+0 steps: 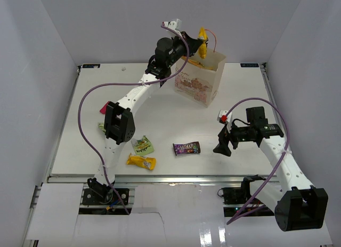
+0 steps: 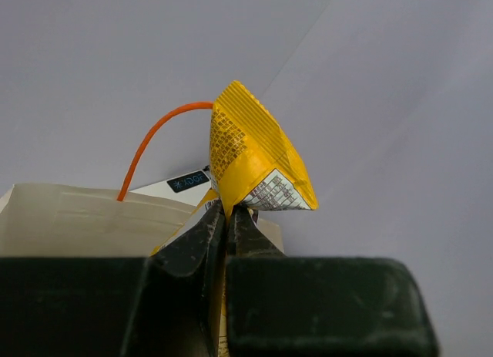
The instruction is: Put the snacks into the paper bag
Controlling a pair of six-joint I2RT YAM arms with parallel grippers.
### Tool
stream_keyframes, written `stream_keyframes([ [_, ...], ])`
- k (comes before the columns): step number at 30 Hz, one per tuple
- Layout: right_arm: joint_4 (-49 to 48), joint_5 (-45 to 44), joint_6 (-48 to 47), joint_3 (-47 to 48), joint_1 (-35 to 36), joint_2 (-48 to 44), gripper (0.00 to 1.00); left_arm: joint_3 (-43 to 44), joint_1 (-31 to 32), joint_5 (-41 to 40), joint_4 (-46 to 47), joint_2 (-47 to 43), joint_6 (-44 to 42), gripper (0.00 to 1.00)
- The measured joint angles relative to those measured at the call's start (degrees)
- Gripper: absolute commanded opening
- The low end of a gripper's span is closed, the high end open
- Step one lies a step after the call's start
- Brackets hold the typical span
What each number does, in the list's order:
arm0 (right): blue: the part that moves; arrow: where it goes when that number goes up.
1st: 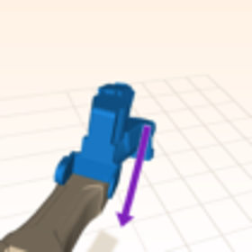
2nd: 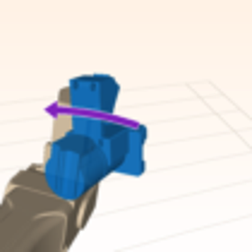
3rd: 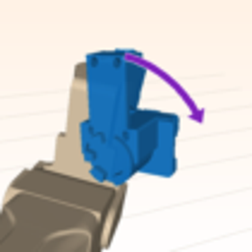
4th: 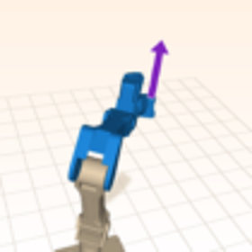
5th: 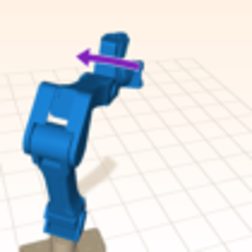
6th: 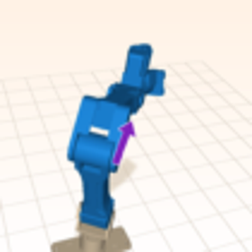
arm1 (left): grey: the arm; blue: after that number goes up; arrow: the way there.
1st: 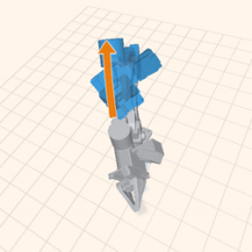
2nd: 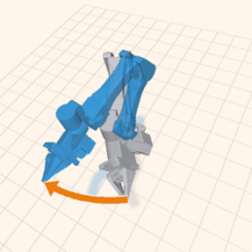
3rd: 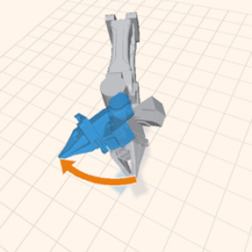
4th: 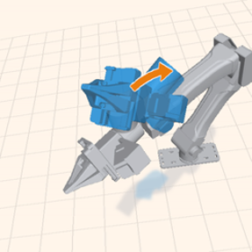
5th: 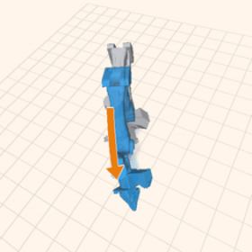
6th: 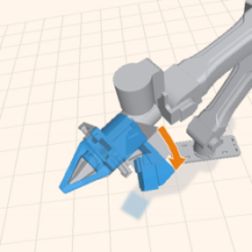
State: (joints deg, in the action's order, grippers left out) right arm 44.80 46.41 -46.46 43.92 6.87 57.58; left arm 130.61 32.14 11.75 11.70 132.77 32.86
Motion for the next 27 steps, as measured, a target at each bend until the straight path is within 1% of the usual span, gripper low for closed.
stream_keyframes([
  [1,-0.2,0.0,0.15,-0.24,0.0,0.0,0.89,-0.31,0.07,-0.15,0.31,-0.11,0.0,0.29],
  [3,-0.33,0.0,0.5,-0.48,0.0,0.02,0.89,-0.81,0.11,-0.42,0.66,-0.35,-0.09,0.41],
  [4,-0.44,0.0,0.68,-0.59,0.0,0.02,0.89,-0.87,0.15,-0.59,0.85,-0.42,0.07,0.51],
  [8,-0.44,0.04,0.85,-0.59,0.0,0.42,0.89,-0.9,0.31,-1.09,1.36,-0.57,0.52,0.71],
  [11,-0.17,0.26,0.02,-0.44,0.22,1.53,0.89,-0.9,0.35,-1.62,1.66,-0.68,0.63,0.77],
  [14,0.92,0.42,-2.21,1.05,1.36,3.41,0.89,-0.9,0.35,-1.99,1.46,-1.09,0.04,0.77],
  [18,1.46,0.02,-4.76,5.09,6.27,6.56,0.89,-1.7,0.35,-2.75,-1.11,-4.17,-3.93,0.79],
  [20,0.57,-2.16,-4.57,6.8,10.62,8.44,0.88,-6.23,0.35,-4.09,-3.58,-9.35,-7.23,0.79],
  [23,-2.54,-7.39,-2.32,8.13,17.22,11.37,0.87,-15.15,0.35,-6.91,-7.21,-20.46,-12.57,0.82],
  [25,-4.7,-11.41,-0.13,8.74,20.98,13.62,0.87,-24.26,0.28,-9.51,-7.91,-30.86,-15.78,0.82],
  [27,-6.6,-15.02,1.38,9.64,24.37,16.57,0.88,-35.52,0.2,-12.15,-9.88,-43.17,-17.73,0.83],
])
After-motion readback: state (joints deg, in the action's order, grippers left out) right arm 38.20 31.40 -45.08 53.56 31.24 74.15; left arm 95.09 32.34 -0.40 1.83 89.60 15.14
